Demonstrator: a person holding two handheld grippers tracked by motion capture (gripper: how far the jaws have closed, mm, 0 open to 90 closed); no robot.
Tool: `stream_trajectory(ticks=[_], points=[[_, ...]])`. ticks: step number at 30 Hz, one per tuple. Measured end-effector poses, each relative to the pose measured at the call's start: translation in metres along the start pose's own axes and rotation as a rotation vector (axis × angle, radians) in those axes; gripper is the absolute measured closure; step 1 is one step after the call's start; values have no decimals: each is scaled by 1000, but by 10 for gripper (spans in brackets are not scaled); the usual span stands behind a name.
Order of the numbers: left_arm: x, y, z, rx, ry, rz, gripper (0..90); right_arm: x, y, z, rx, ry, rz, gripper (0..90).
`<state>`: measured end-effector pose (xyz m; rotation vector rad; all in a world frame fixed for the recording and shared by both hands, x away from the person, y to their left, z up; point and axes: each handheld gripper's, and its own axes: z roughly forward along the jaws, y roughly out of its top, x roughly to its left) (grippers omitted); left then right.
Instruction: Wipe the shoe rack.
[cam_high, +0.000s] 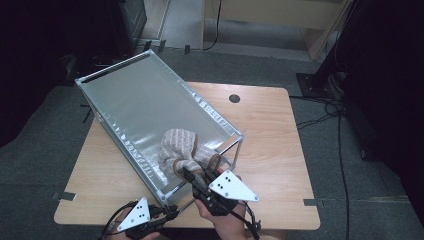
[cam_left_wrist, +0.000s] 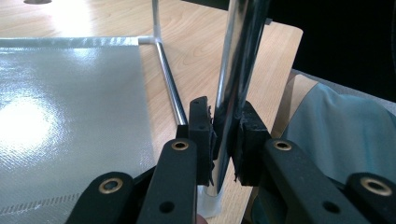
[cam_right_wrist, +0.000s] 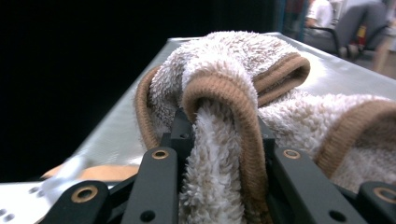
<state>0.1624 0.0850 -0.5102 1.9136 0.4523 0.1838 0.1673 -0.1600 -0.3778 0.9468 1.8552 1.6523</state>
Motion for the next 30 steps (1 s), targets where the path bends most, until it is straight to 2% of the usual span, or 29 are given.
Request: stream_trajectory(ticks=[1, 2, 3, 8, 9, 10, 14, 17, 18, 19, 21, 24, 26, 30], points=[[0, 0, 0, 0, 0, 0, 803, 0, 0, 0, 0, 0, 0, 717], [0, 0, 0, 2, 1, 4, 804, 3, 0, -3, 6, -41, -46, 718], [0, 0, 0, 2, 1, 4, 804, 3, 0, -3, 6, -41, -46, 718], [0, 0, 0, 3, 1, 8, 805, -22, -1, -17, -15, -145, -35, 714], [0, 0, 0, 3, 1, 8, 804, -22, -1, -17, -15, -145, -35, 714], [0, 0, 0, 4, 2, 5, 804, -30, -1, -23, -21, -201, -35, 713], [0, 0, 0, 5, 1, 2, 804, -49, -3, -34, -27, -314, -30, 713], [0, 0, 0, 6, -1, 0, 804, -62, -9, -43, -27, -391, -8, 714], [0, 0, 0, 6, -1, 0, 804, -62, -9, -43, -27, -391, -8, 714], [0, 0, 1, 6, -2, 0, 804, -74, -16, -50, -14, -447, 5, 714], [0, 0, 1, 5, -1, -1, 804, -83, -24, -54, 8, -480, 25, 714], [0, 0, 1, 7, -1, -1, 803, -96, -41, -57, 69, -524, 44, 715], [1, 0, 2, 10, -2, 2, 803, -103, -55, -55, 121, -525, 61, 715], [1, 1, 4, 10, -3, 0, 803, -117, -88, -41, 268, -523, 100, 715]])
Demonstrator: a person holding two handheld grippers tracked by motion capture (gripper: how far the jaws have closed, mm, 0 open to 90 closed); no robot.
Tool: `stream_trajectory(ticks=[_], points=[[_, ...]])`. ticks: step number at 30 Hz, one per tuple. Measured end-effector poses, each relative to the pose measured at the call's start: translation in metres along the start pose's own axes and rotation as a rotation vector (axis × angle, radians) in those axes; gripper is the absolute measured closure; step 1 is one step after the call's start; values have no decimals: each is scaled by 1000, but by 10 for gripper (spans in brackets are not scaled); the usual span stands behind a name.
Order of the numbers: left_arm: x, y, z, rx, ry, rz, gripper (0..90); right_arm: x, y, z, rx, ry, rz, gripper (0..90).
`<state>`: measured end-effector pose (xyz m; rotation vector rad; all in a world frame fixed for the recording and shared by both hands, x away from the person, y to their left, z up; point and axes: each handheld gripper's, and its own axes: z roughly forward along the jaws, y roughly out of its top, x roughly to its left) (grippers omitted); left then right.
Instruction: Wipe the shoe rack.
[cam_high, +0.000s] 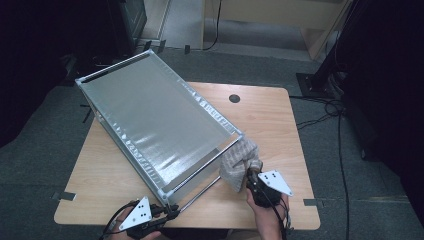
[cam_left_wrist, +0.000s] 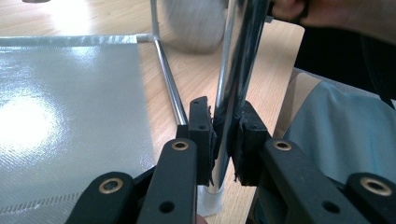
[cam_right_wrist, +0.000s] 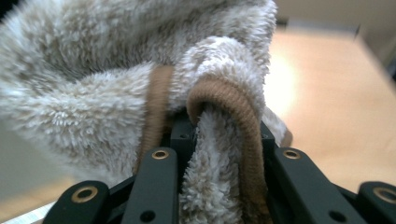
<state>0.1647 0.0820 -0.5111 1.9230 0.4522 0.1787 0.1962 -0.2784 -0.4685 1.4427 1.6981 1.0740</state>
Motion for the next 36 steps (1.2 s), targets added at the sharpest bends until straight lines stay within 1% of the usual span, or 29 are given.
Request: stream_trajectory(ticks=[1, 2, 3, 4, 5, 6, 7, 8, 9, 10, 12, 13, 14, 16, 19, 22, 23, 24, 25, 26, 29, 30, 34, 36], points=[[0, 0, 1, 0, 0, -1, 804, 0, -4, 5, 26, -3, -4, 715], [0, 0, 1, 0, 1, 0, 803, -1, -11, 12, 62, -5, -6, 715], [0, 0, 1, 0, 1, 0, 803, -1, -14, 16, 80, -6, -8, 715], [0, 1, 2, 1, 0, 3, 803, -1, -18, 21, 109, -6, -10, 713], [1, 1, 3, 0, -1, 3, 803, -1, -21, 25, 130, -6, -12, 713], [1, 1, 3, 0, -1, 3, 804, -1, -21, 25, 130, -6, -12, 713], [1, 2, 3, 2, 1, 7, 804, 2, -27, 29, 160, 2, -10, 713], [1, 2, 3, 2, 1, 7, 804, 2, -27, 29, 160, 2, -10, 713], [0, 3, 4, 6, 4, 12, 804, 4, -29, 31, 163, 6, -21, 712], [0, 4, 4, 7, 5, 11, 795, 11, -30, 30, 169, 5, -43, 710], [0, 6, 2, -9, 4, 8, 747, 13, -30, 27, 164, 12, -48, 708], [0, 6, 2, -9, 4, 8, 722, 14, -30, 26, 164, 13, -44, 706], [-2, 11, -4, -37, -3, 17, 705, 13, -31, 25, 161, 14, -41, 704], [-3, 14, -10, -61, -6, 19, 696, 12, -32, 23, 160, 14, -36, 703], [-5, 20, -20, -104, 4, 16, 712, 12, -33, 20, 157, 25, -34, 702], [-4, 24, -27, -128, 21, 11, 776, 16, -33, 19, 149, 37, -49, 702], [-4, 25, -28, -134, 17, 5, 797, 19, -34, 18, 150, 47, -54, 701], [-4, 25, -28, -134, 17, 5, 805, 19, -34, 18, 150, 47, -54, 701], [-4, 27, -29, -125, 28, 3, 812, 27, -35, 17, 152, 66, -65, 700], [-4, 27, -28, -123, 28, 6, 814, 32, -35, 16, 155, 80, -75, 700], [-4, 29, -25, -120, 30, -4, 815, 48, -38, 13, 158, 130, -111, 697], [-3, 30, -24, -120, 32, -6, 815, 58, -40, 12, 162, 162, -128, 695], [-1, 33, -18, -113, 34, -21, 810, 92, -45, 8, 171, 250, -218, 692], [0, 35, -17, -112, 33, -26, 800, 106, -46, 4, 175, 296, -238, 692]])
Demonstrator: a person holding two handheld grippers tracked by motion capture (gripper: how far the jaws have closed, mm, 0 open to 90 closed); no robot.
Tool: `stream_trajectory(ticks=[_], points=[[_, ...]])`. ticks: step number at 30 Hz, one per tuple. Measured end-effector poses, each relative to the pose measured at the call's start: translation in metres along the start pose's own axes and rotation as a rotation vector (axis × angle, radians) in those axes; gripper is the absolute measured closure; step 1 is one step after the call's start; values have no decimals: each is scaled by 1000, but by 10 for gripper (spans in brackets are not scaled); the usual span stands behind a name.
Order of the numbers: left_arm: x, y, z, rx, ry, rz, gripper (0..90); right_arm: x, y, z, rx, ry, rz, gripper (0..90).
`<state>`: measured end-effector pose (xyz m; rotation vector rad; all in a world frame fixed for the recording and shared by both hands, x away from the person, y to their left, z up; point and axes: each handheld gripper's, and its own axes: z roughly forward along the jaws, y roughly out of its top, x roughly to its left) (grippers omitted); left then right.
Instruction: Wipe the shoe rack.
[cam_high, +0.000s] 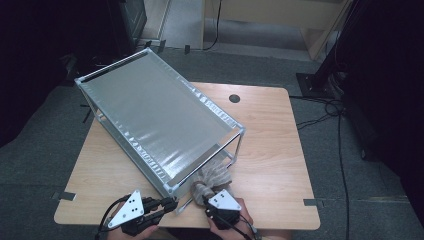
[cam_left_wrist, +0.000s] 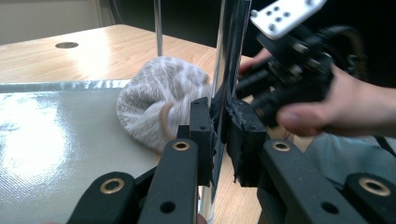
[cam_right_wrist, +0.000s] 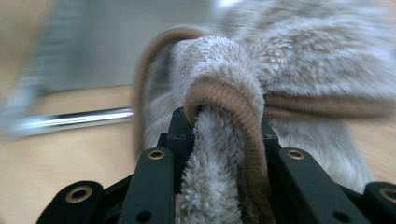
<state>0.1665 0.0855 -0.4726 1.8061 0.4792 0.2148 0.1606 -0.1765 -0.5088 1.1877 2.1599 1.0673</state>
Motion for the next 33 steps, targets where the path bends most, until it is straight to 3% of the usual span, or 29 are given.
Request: stream_trajectory(ticks=[1, 2, 3, 6, 7, 9, 11, 14, 18, 19, 20, 22, 23, 24, 26, 27, 31, 33], points=[[1, 1, 1, -3, -3, -8, 800, 0, 0, 0, 0, 0, 0, 692], [4, 3, 0, -19, -16, -28, 778, 11, 2, -1, 0, 50, -8, 692], [5, 3, 0, -23, -14, -33, 783, 13, 2, -1, -3, 70, -8, 692], [7, 4, 1, -19, -14, -27, 800, 21, 3, -2, -13, 131, -8, 692], [7, 4, 1, -18, -12, -24, 803, 23, 3, -2, -10, 147, -30, 692], [6, 4, 2, -18, -10, -20, 806, 24, 3, -1, -8, 134, -52, 694], [6, 3, 2, -20, -11, -18, 806, 18, 6, 1, -5, 94, -65, 703], [6, 3, 1, -23, -10, -20, 807, -3, 10, 8, -11, 20, -28, 707], [5, 2, 1, -24, -9, -20, 807, -47, 8, 12, -9, -130, 53, 710], [5, 2, 1, -26, -10, -16, 807, -47, 8, 12, -9, -130, 53, 710], [4, 1, 1, -28, -9, -13, 807, -69, 4, 8, 1, -214, 90, 712], [4, 1, 1, -29, -9, -11, 808, -92, -1, 0, 8, -270, 149, 712], [4, 1, 1, -29, -9, -11, 808, -92, -1, 0, 8, -270, 149, 712], [4, 1, 1, -30, -9, -15, 808, -112, -8, -12, 7, -317, 191, 713], [4, 1, 2, -30, -7, -14, 807, -119, -10, -17, 11, -336, 206, 713], [4, 1, 1, -30, -6, -13, 808, -137, -19, -30, 15, -378, 249, 713], [4, 1, 1, -33, -10, -11, 808, -162, -34, -48, 15, -467, 323, 716], [4, 1, 1, -34, -11, -13, 807, -168, -38, -51, 10, -480, 346, 716]])
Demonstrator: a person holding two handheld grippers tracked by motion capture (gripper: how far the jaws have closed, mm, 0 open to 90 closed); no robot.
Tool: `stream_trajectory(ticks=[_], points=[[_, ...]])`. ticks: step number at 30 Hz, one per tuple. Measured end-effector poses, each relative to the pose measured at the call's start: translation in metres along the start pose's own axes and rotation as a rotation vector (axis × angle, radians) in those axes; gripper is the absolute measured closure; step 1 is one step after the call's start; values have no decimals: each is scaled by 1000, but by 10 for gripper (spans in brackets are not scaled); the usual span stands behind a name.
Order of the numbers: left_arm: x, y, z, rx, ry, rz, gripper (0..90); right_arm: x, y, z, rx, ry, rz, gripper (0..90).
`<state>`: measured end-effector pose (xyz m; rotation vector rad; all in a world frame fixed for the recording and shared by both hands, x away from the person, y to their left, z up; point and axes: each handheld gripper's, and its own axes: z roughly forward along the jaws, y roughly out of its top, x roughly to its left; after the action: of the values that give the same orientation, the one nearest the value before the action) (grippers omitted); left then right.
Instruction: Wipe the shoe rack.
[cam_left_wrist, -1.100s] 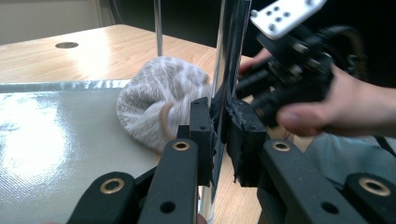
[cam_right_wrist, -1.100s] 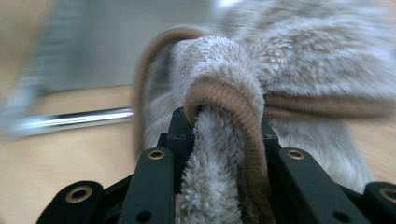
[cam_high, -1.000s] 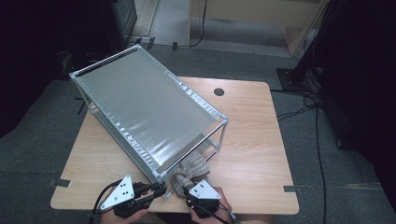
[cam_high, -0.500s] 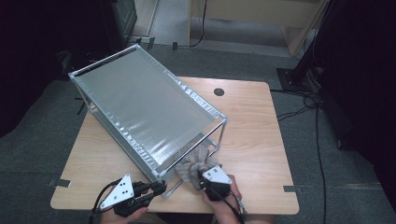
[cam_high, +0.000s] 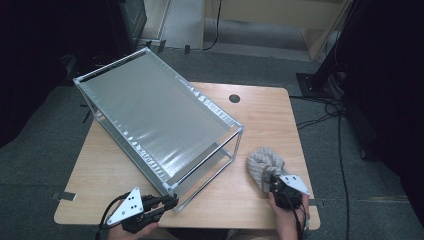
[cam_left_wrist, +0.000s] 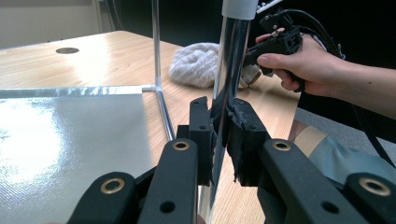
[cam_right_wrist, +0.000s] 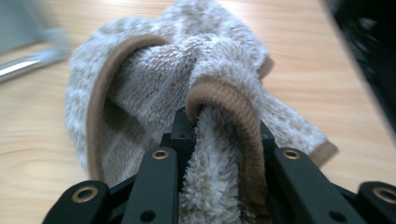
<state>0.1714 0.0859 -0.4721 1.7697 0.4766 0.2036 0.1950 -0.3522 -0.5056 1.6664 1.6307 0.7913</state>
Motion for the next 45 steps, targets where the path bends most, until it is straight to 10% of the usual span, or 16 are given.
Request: stream_trajectory(ticks=[4, 5, 7, 12, 28, 45], points=[[1, 0, 1, 2, -1, -2, 805, -8, -5, 2, -29, 12, 43, 627], [1, 1, 2, 2, -3, -5, 805, -3, -3, 0, -68, -19, 39, 356], [1, 1, 2, 4, -4, -12, 803, 2, 0, -6, -108, -35, 44, 243], [2, 2, 5, 4, -7, -8, 801, 18, 5, -27, -200, 42, 35, 157], [7, 0, -7, -1, -38, 10, 485, 96, -4, -52, -239, 303, -110, 142], [32, -4, -38, -41, 97, -41, 376, 175, -12, -59, -228, 594, -208, 216]])
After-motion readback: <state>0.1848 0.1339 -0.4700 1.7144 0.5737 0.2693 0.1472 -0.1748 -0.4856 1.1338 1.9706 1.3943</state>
